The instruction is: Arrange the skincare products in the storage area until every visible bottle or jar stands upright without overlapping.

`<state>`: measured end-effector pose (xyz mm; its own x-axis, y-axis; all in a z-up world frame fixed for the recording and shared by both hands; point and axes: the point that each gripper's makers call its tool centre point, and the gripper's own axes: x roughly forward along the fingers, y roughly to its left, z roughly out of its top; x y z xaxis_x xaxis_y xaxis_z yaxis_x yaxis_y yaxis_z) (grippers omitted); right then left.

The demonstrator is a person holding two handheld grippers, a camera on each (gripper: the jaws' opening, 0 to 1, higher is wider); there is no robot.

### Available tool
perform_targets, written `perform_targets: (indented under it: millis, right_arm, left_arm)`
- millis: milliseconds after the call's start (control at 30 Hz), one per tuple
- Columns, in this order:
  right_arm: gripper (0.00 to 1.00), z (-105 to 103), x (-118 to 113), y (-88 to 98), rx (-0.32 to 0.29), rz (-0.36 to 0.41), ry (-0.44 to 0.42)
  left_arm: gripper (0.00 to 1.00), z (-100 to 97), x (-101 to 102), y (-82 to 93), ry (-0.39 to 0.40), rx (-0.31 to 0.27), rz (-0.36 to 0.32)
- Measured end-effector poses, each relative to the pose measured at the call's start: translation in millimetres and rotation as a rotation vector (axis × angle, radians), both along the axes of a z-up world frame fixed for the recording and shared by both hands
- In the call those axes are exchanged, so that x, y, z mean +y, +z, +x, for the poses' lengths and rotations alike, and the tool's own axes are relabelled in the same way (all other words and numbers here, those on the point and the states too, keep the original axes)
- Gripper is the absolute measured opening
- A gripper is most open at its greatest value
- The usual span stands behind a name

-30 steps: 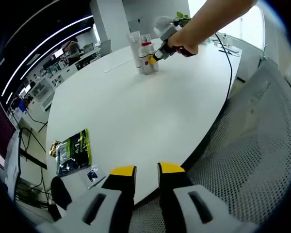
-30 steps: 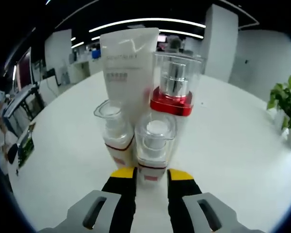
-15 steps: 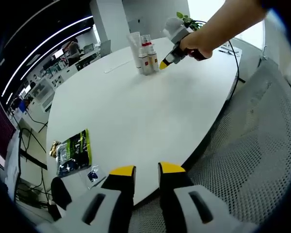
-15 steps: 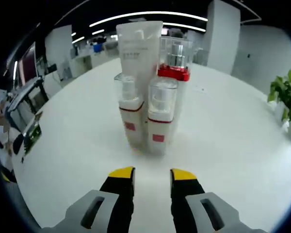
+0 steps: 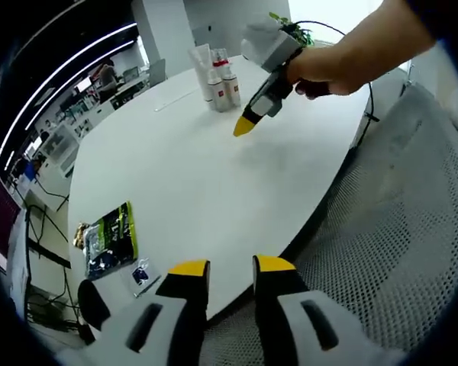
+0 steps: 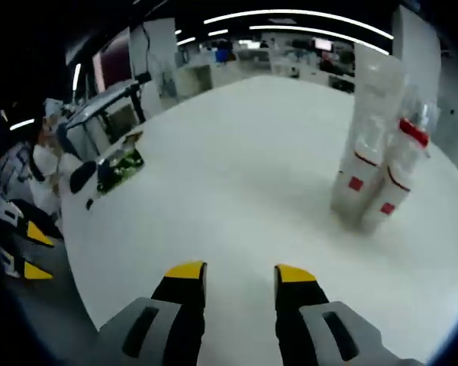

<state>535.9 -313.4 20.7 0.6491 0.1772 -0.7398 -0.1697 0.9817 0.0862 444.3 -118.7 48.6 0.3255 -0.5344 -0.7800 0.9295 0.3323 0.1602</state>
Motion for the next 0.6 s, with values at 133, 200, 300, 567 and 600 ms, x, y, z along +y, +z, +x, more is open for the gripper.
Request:
perform_targets:
  millis: [133,200,300,567,600]
  right_arm:
    - [0.48,32,43,12.9,-0.016,0.024,0.103]
    - [0.57,42,64,16.7,-0.009,0.013,0.145]
    - [0.59,55,101,21.5,-0.024,0.038,0.230]
    - [0.81,79,165,16.0,0.057,0.032,0.398]
    - [0.81,82,169,17.0,0.055,0.025,0.417]
  left_arm:
    - [0.17,1.0,1,0.0,0.006,-0.003,0.002]
    - [0.14,3.6,2,3.5,0.017,-0.013,-0.010]
    - [0.14,4.1,2,2.8,0.022,-0.014,-0.009]
    - [0.14,6.5,3,4.2,0.035,-0.022,-0.015]
    - [0.14,6.3,3,4.9,0.035,-0.023,-0.018]
